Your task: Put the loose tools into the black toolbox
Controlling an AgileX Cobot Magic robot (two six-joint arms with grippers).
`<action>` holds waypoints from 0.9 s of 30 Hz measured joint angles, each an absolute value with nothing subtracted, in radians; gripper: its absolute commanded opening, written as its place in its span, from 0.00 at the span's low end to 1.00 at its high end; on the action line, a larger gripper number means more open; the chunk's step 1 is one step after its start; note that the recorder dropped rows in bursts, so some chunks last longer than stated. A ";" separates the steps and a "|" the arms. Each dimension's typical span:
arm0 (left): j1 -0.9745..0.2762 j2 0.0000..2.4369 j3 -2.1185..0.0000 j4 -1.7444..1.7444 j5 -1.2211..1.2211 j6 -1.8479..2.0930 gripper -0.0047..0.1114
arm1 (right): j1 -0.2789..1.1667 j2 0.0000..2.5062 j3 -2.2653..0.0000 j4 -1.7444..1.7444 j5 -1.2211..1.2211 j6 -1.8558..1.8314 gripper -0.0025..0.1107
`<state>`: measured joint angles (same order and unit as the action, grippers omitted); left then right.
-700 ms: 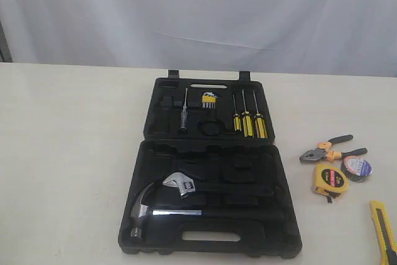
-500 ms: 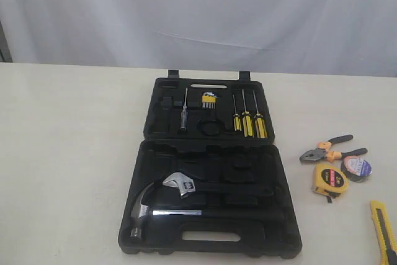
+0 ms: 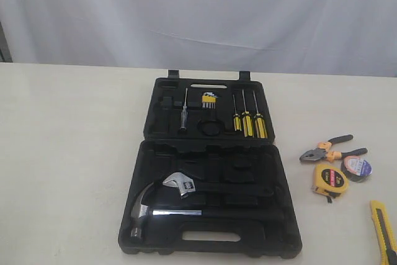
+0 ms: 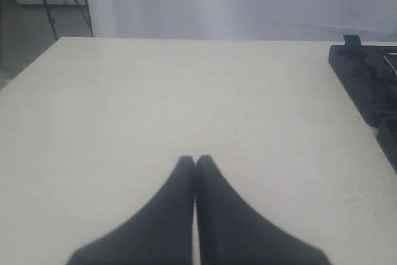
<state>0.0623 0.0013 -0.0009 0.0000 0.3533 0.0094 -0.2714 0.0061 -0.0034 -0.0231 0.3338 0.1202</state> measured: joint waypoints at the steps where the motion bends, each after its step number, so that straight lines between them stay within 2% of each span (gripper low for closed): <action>1: 0.062 0.001 -0.001 0.000 0.353 0.009 0.04 | -0.271 0.006 -0.003 -0.023 0.313 0.120 0.02; 10: 0.062 0.001 -0.001 0.000 0.353 0.009 0.04 | -0.271 0.006 -0.003 -0.023 0.010 0.116 0.02; 16: 0.062 0.001 -0.001 0.000 0.353 0.009 0.04 | -0.271 0.006 -0.003 -0.023 -0.301 0.134 0.02; 23: 0.062 0.001 -0.001 0.000 0.353 0.009 0.04 | -0.271 0.005 -0.003 -0.023 -0.649 0.357 0.02; 27: 0.062 0.001 -0.001 0.000 0.353 0.009 0.04 | -0.271 0.005 -0.003 -0.032 -0.764 0.562 0.02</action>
<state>0.0623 0.0013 -0.0009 0.0000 0.3533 0.0094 -0.2714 0.0047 -0.0034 -0.0324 -0.7636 0.5622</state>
